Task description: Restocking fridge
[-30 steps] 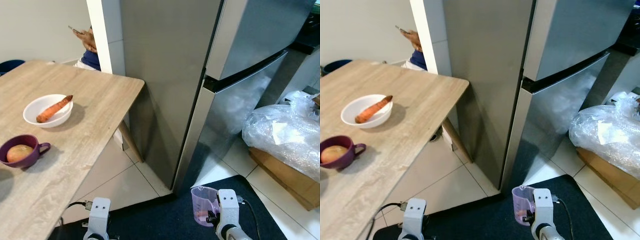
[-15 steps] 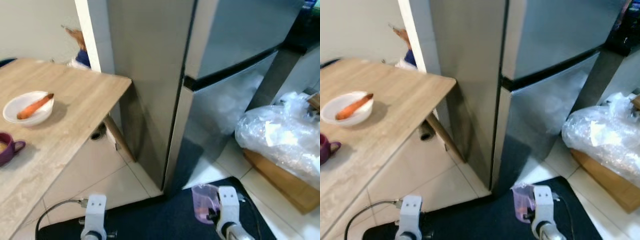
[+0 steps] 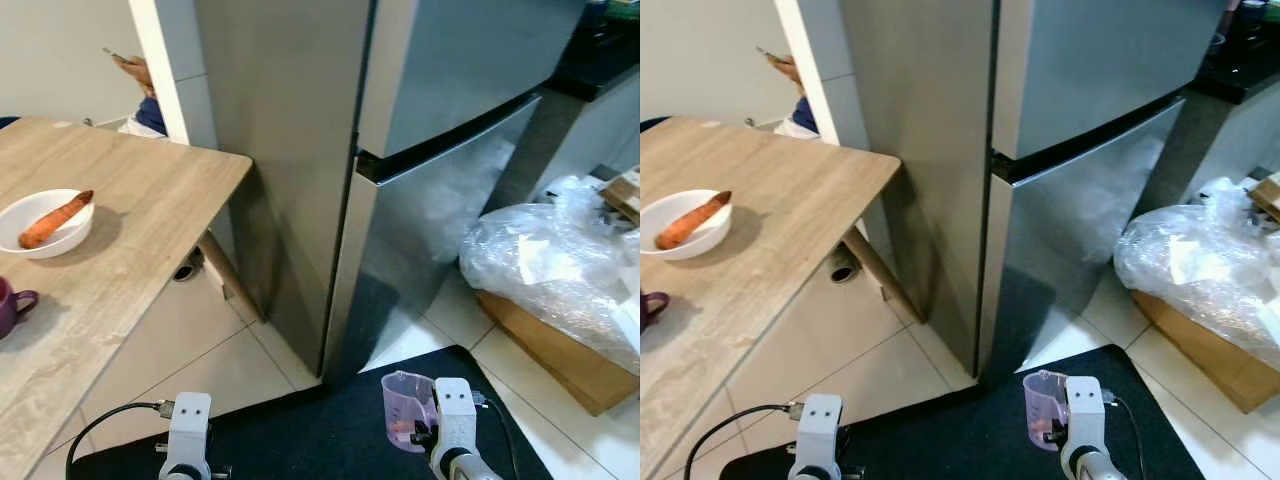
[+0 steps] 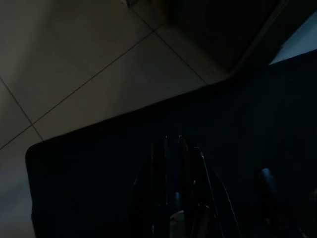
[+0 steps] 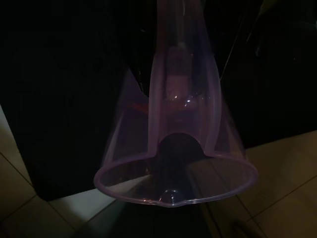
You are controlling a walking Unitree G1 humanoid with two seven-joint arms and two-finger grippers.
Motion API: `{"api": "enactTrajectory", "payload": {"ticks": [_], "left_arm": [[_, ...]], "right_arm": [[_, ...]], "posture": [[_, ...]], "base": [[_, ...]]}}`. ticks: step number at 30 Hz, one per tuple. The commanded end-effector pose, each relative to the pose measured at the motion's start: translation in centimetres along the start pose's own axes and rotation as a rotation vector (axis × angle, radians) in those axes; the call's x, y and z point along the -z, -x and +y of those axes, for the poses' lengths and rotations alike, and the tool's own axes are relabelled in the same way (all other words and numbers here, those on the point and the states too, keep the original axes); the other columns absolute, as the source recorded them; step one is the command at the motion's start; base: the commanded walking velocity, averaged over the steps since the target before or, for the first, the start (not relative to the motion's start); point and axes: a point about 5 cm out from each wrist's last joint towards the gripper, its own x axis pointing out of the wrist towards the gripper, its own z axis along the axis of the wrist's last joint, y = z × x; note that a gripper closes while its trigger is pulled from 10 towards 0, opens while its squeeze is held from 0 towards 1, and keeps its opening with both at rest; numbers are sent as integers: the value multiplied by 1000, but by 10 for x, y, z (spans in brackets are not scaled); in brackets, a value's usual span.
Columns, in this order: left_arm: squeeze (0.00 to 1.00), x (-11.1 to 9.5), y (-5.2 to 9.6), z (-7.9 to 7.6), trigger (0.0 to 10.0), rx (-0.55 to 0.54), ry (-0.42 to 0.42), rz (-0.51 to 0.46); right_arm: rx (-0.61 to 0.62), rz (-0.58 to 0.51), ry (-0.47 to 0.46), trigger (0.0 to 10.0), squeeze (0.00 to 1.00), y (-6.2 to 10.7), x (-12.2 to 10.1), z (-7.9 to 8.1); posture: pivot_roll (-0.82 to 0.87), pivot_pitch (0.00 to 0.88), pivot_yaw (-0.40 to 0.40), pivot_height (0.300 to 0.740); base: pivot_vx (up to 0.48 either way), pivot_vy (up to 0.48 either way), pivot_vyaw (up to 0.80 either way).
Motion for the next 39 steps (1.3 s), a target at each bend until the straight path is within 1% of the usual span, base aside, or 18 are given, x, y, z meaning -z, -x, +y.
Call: {"api": "enactTrajectory", "payload": {"ticks": [1,4,11,15,23,28,39], "left_arm": [[0,1,1,1,10000,31,-42,0],[0,0,0,0,10000,53,-65,2],[0,-1,0,1,10000,57,-51,3],[0,-1,-2,0,10000,72,-58,24],[0,1,-3,-3,10000,90,-56,53],[0,3,-3,-4,10000,86,-55,65],[0,6,-2,-4,10000,78,-58,89]], "right_arm": [[29,-2,-16,10000,0,1,1,-3],[44,-8,-32,10000,0,1,0,-3],[36,-12,-46,10000,0,0,0,-1],[40,-2,-48,10000,0,0,1,-1],[60,-8,-59,10000,0,1,1,-6],[72,13,-62,10000,0,2,3,-9],[74,24,-71,10000,0,3,6,-9]], "posture": [[-111,91,-11,740],[-108,93,-5,740],[-109,94,2,740],[-111,95,6,740],[-122,98,9,740],[-123,99,8,740],[-120,102,10,740]], "base": [[0,0,0],[0,0,0],[0,0,0],[0,0,0],[0,0,0],[0,0,0],[0,0,-778]]}}
